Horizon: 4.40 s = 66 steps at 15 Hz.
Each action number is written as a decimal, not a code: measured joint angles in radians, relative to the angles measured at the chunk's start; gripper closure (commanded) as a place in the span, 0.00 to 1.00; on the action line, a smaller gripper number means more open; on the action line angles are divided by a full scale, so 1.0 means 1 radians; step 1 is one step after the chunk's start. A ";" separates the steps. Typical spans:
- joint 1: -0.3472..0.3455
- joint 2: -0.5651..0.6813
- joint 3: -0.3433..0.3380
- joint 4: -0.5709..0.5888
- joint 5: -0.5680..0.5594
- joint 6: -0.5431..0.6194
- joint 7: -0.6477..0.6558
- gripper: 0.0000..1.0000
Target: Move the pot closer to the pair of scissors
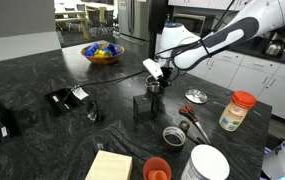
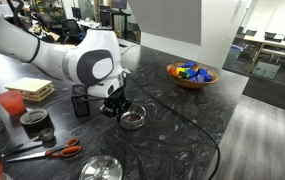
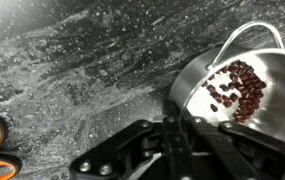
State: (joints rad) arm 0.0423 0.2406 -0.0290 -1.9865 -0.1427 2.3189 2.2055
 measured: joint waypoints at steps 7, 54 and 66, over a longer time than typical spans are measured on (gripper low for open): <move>0.001 -0.094 -0.004 -0.043 -0.007 0.002 0.008 0.99; 0.002 -0.406 0.079 -0.546 0.230 0.304 -1.324 0.65; 0.002 -0.414 0.080 -0.544 0.224 0.314 -1.315 0.03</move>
State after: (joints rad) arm 0.0440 -0.1736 0.0510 -2.5304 0.0817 2.6326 0.8904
